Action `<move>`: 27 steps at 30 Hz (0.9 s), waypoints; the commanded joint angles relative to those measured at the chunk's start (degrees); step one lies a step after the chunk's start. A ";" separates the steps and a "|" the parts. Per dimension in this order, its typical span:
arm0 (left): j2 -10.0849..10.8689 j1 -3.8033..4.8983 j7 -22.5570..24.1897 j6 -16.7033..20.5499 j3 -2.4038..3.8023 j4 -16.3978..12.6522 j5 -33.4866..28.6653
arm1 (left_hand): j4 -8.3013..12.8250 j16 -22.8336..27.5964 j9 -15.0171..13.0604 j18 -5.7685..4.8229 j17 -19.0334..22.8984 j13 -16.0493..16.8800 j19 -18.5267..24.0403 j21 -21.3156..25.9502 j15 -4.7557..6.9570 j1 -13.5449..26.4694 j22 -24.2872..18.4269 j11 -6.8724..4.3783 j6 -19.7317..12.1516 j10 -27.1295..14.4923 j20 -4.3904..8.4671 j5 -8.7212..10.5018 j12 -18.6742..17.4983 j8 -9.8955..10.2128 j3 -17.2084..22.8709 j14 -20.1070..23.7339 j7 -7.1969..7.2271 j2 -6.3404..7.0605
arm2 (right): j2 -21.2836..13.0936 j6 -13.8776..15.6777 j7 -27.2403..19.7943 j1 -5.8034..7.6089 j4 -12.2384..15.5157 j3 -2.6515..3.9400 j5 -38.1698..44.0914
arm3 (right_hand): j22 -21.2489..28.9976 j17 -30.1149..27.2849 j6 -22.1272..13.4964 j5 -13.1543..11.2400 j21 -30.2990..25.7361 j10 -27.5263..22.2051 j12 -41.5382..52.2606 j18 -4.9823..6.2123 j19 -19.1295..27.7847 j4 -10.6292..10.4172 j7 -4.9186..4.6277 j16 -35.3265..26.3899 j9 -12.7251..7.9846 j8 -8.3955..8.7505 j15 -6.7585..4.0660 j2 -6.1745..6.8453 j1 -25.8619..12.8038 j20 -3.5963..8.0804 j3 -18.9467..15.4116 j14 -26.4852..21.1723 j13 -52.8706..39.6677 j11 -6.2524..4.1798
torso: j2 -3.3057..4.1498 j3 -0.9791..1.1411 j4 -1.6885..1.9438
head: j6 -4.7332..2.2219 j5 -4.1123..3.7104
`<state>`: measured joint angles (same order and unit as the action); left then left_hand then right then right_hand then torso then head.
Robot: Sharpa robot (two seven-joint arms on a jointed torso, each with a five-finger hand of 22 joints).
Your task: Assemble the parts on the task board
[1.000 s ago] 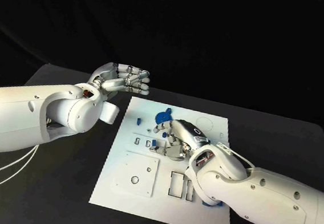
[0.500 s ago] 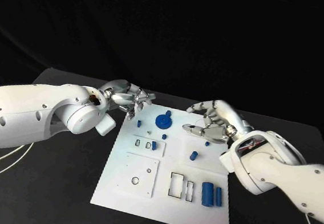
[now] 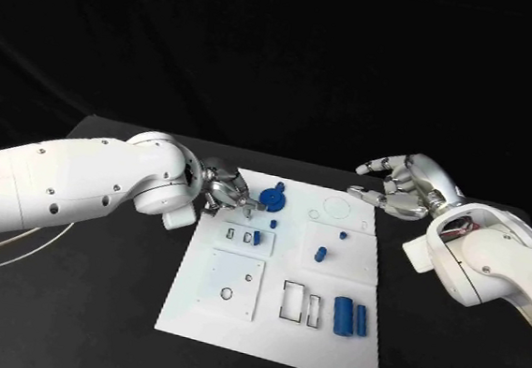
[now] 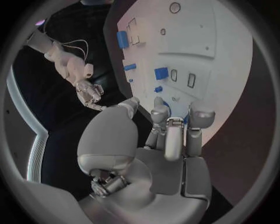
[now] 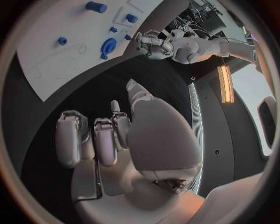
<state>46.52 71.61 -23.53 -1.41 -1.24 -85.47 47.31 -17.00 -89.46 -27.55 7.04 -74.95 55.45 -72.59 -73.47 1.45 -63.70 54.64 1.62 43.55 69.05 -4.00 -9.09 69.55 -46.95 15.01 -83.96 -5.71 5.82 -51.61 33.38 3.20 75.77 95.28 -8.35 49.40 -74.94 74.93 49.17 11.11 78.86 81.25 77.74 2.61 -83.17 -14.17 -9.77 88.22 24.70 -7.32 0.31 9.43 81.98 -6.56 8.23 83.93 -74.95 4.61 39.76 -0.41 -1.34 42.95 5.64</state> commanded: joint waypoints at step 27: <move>-6.09 1.01 -5.44 -11.04 -1.35 3.31 10.32 | 0.12 -0.41 -1.30 -0.66 -14.77 1.59 -0.90 -1.34 0.77 1.43 1.99 -0.45 0.36 0.99 0.37 0.35 1.24 -1.65 -0.86 -5.94 0.48 -0.59 | 0.36 -2.59 1.03 0.13 -1.71 -0.01 0.23 | -5.85 9.17 0.39 0.78 -0.81 -0.71 -0.71 0.64 0.55 -0.65 0.17 -0.54 -0.06 -0.58 0.15 -0.15 -0.12 0.08 -0.06 4.59 -3.57 0.05 | 0.16 0.01 0.02 | 1.38 0.40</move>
<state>40.64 72.54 -28.62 -9.80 -2.58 -82.26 57.00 -16.83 -89.69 -28.77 7.06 -74.94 56.95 -73.00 -74.54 1.83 -62.68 56.55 1.24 43.75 69.84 -3.59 -9.10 70.56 -48.37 14.54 -83.95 -5.52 5.26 -51.31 31.78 3.98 75.88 93.65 -8.37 48.87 -74.92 74.92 49.18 11.53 78.19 80.74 77.16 2.60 -82.97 -14.48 -9.76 87.99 24.71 -7.53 0.31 9.43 81.98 -6.35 8.24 83.93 -74.92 4.71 39.89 -0.40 -1.31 44.11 6.05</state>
